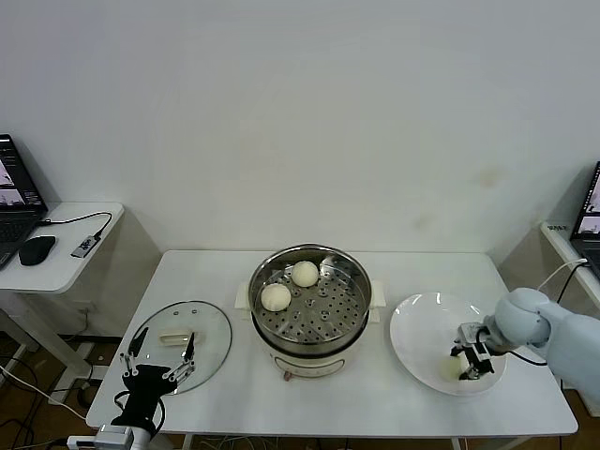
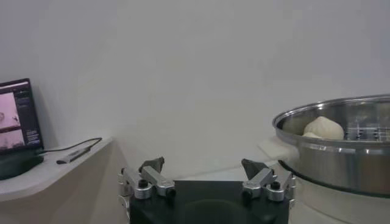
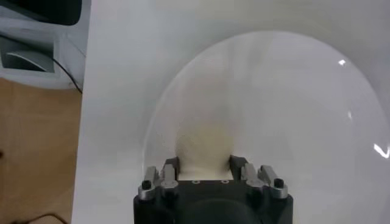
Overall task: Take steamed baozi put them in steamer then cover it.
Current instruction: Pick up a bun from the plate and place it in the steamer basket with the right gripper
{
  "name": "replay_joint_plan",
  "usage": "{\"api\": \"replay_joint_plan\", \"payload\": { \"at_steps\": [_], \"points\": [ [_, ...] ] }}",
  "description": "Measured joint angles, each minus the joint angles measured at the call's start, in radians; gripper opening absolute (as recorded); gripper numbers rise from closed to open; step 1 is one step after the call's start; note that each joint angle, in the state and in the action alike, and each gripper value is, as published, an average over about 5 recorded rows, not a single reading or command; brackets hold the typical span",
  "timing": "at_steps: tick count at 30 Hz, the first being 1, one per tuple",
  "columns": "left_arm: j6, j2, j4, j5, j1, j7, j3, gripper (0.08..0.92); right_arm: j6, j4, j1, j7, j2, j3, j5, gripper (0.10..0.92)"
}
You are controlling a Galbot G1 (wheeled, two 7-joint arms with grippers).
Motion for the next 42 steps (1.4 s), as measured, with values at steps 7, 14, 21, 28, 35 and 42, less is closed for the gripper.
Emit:
{"api": "replay_joint_plan", "payload": {
  "at_steps": [7,14,21,28,35,42],
  "points": [
    [0.001,0.005,-0.004,-0.005,-0.005,0.001,0.003,0.823,-0.003,-0.015,0.157,-0.023,-0.003,-0.048,0.072,0.523],
    [0.001,0.014,-0.004,-0.015,-0.007,0.001,-0.003,0.823,-0.002,-0.043,0.393,-0.030,0.033,-0.150,0.167,0.526],
    [0.001,0.012,-0.002,-0.019,-0.007,0.001,-0.009,0.823,0.002,-0.042,0.642,-0.016,0.130,-0.296,0.262,0.526],
    [-0.002,0.000,-0.001,-0.020,-0.006,0.000,-0.014,0.823,0.036,-0.011,0.783,0.017,0.265,-0.432,0.341,0.526],
    [-0.002,-0.008,-0.001,-0.020,-0.010,0.000,-0.018,0.823,0.110,0.014,0.817,0.041,0.384,-0.525,0.361,0.526],
    [-0.004,-0.019,0.008,-0.022,-0.016,-0.001,-0.027,0.823,0.207,0.001,0.809,0.057,0.485,-0.575,0.312,0.527]
  ]
}}
